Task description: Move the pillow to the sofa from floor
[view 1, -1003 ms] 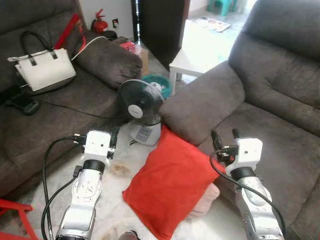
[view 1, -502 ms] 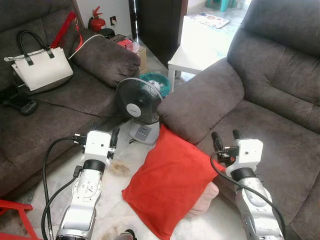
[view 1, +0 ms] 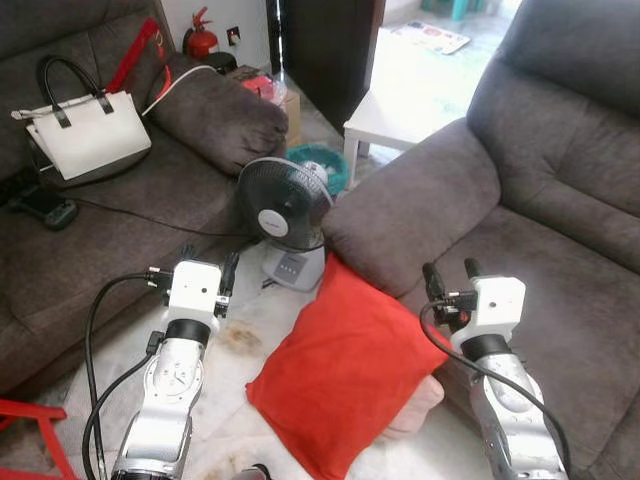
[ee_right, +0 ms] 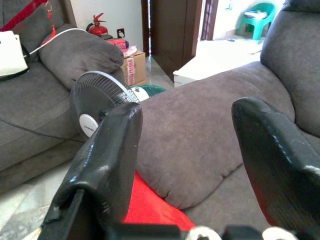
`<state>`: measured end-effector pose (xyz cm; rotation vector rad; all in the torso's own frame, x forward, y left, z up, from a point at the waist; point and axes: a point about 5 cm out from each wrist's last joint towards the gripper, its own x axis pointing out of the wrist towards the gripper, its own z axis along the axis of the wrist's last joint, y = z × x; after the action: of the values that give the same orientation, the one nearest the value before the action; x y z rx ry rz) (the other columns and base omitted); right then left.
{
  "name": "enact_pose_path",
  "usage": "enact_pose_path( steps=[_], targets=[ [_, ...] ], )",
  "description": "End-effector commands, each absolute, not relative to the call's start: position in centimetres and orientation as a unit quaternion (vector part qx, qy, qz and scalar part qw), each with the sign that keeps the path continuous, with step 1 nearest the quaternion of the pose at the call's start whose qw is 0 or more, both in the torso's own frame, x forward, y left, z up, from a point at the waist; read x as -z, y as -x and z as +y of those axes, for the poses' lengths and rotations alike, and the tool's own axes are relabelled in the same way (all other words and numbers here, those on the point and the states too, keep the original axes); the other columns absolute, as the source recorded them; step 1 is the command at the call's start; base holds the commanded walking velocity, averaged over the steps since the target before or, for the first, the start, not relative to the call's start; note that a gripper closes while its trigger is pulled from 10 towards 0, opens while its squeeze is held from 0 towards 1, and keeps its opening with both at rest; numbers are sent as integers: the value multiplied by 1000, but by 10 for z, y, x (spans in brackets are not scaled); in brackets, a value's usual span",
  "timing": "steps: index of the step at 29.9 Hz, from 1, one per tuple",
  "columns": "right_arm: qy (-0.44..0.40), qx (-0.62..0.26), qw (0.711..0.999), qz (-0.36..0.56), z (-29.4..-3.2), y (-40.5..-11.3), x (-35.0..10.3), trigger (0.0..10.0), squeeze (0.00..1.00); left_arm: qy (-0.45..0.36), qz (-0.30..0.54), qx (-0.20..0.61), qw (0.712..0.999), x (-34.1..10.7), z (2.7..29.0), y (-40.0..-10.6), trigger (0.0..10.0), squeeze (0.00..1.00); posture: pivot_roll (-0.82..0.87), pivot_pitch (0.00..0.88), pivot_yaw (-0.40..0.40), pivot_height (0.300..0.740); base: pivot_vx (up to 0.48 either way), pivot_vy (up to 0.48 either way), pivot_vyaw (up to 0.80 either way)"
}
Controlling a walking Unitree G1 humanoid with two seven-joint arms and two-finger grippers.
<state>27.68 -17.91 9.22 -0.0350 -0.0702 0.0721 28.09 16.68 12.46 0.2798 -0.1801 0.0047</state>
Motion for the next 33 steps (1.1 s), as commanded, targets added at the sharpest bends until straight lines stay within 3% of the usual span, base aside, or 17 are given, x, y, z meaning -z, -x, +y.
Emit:
enact_pose_path(
  steps=[1, 24, 33],
  targets=[
    [17, -38, 999, -30, -179, -277, -91, 10000, 0, -134, -85, -2, 987, -125, 168, -281, 10000, 0, 141, 104, -23, 740, 311, 0, 0],
    [20, -41, 999, -29, -179, -277, -90, 10000, 0, -133, -84, -2, 988, -124, 167, -281, 10000, 0, 139, 102, -23, 740, 311, 0, 0],
    [19, -42, 999, -30, -178, -278, -90, 10000, 0, -140, -74, 24, 987, -119, 158, -282, 10000, 0, 137, 96, -21, 740, 0, 0, 0]
  ],
)
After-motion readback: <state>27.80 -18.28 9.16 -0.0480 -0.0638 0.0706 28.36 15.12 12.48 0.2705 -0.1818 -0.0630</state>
